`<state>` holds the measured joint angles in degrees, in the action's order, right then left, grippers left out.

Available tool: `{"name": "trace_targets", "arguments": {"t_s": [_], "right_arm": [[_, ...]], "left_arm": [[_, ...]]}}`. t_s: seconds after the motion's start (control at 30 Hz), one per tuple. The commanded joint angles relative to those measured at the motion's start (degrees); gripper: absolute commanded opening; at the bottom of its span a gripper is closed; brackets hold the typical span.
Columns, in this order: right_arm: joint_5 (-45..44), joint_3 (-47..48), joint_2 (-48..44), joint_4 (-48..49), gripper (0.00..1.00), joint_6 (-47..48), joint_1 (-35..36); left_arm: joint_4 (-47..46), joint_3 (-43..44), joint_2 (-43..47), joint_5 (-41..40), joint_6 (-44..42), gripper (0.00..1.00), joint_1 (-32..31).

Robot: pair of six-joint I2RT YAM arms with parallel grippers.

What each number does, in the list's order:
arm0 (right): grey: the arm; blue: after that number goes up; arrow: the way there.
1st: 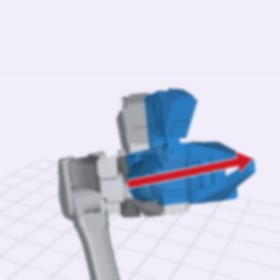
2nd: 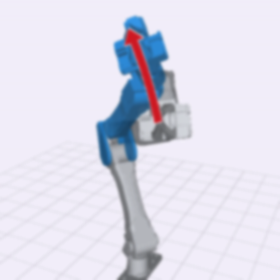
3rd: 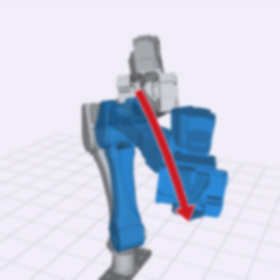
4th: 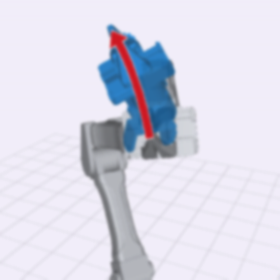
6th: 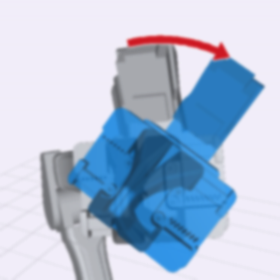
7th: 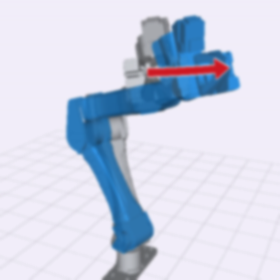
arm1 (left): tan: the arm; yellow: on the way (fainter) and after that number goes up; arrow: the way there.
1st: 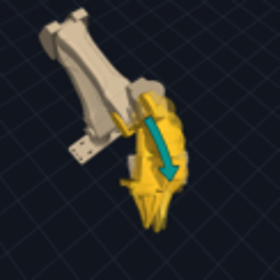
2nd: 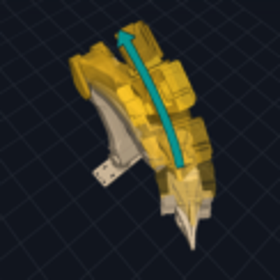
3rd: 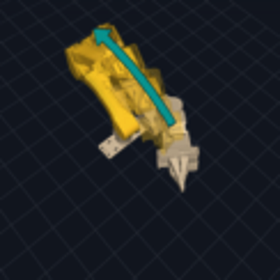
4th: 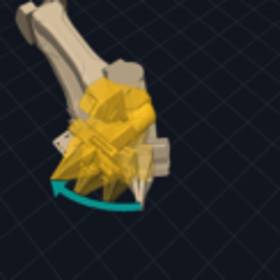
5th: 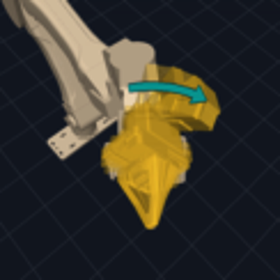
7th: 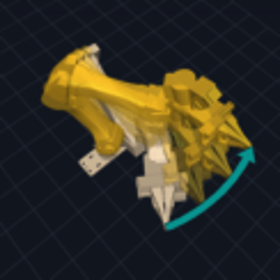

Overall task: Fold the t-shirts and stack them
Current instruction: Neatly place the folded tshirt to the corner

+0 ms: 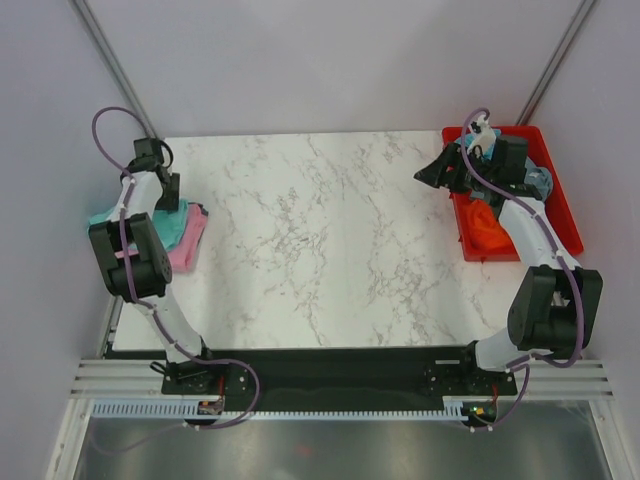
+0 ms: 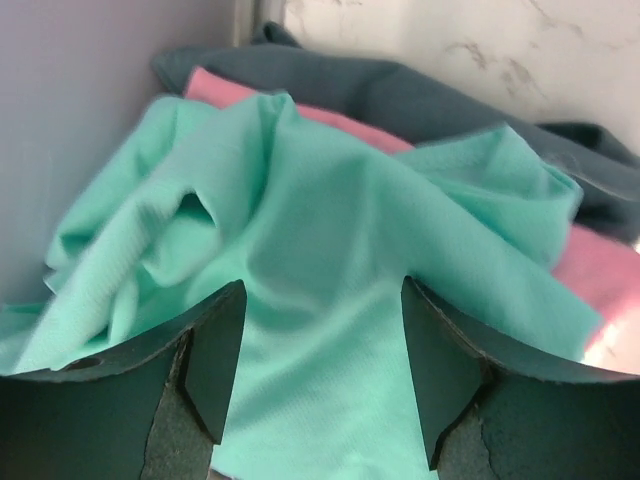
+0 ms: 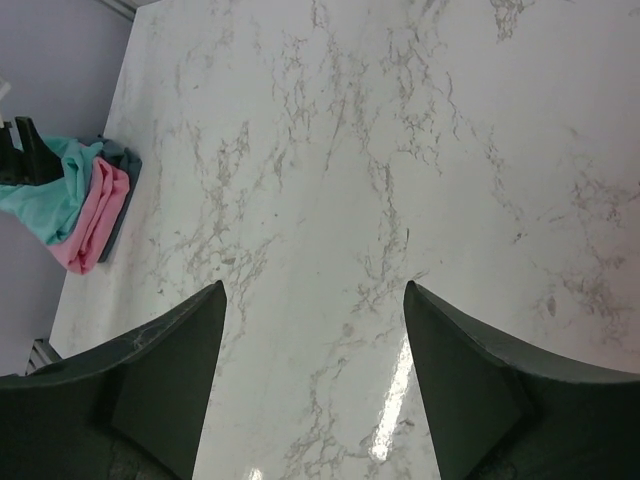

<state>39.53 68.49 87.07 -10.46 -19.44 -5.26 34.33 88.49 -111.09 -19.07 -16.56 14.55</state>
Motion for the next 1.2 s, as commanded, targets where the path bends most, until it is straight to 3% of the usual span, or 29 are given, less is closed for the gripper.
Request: {"name": "trace_targets", "arguments": {"t_s": [0.0, 0.27, 0.33, 0.53, 0.83, 0.87, 0.9, 1.17], "right_arm": [[-1.1, -0.3, -1.1, -0.6, 0.81, 2.4, -0.7], [0.5, -1.6, -0.2, 1.7, 0.81, 0.5, -0.8], [0.6, -1.7, -0.1, 2.1, 0.81, 0.2, -0.7], [1.5, -1.4, 0.0, 3.1, 0.80, -1.1, -0.7], [3.2, -3.1, -1.8, 5.8, 0.80, -2.4, -0.8], [3.4, -3.5, -2.8, 6.1, 0.80, -2.6, -0.8], [3.5, -4.3, -3.1, 6.4, 0.80, -2.8, -0.8], [5.7, -8.5, -5.0, 11.5, 0.80, -6.5, -0.8]], "left_arm": [[4.4, -4.2, 9.6, 5.5, 6.1, 0.71, 0.1], [4.5, -15.9, 26.0, 8.0, 7.2, 0.71, 0.1], [8.7, -18.4, 27.4, 11.1, 7.4, 0.71, 0.0], [12.6, -17.5, 22.2, 10.5, 2.8, 0.64, -0.4], [12.5, -11.2, 16.9, 9.9, 2.8, 0.64, -0.4], [12.0, -10.8, 16.6, 9.2, 2.8, 0.64, -0.4], [11.8, -9.9, 16.3, 4.2, -2.6, 0.63, -0.4], [14.3, -5.1, 14.4, 0.8, -6.2, 0.63, -0.4]]}}
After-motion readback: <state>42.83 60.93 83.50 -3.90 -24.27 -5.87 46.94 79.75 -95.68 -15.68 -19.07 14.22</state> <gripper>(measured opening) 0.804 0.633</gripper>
